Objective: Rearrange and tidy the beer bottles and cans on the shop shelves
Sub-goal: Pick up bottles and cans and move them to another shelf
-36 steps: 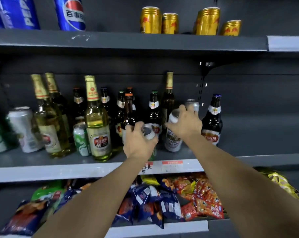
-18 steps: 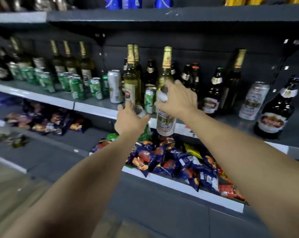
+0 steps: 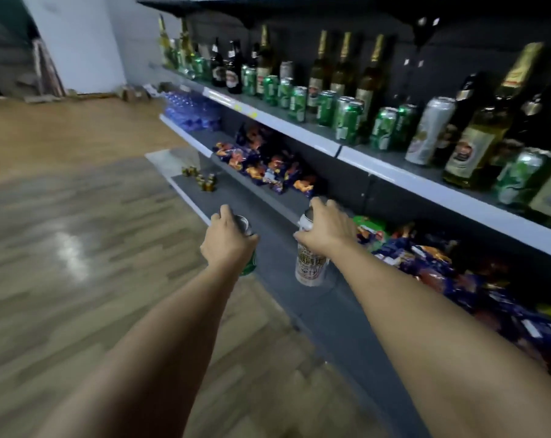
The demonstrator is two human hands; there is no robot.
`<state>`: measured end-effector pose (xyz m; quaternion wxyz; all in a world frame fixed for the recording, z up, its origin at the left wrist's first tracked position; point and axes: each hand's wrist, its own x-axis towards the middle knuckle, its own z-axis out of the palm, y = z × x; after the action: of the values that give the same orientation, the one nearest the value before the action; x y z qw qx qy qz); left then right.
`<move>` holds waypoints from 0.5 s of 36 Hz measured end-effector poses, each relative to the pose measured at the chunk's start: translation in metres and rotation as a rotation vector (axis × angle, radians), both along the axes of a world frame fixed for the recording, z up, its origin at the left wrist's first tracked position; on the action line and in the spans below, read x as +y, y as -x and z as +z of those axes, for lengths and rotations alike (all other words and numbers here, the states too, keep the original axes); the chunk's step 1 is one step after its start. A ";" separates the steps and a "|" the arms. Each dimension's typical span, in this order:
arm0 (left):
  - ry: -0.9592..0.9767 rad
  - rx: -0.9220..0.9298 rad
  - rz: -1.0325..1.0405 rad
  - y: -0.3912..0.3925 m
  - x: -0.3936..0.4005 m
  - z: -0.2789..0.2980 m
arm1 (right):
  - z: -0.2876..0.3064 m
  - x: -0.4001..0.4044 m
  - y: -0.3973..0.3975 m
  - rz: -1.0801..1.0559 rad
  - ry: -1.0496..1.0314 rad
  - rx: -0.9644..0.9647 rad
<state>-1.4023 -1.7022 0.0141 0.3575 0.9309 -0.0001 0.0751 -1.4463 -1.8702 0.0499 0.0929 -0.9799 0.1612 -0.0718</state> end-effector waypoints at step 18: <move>-0.096 0.117 0.269 -0.110 0.176 -0.057 | -0.062 0.170 -0.170 0.286 -0.047 0.137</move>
<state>-1.2922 -1.5257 -0.0431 0.2986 0.9414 0.1416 0.0679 -1.2767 -1.7003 -0.0119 0.1138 -0.9930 0.0274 0.0128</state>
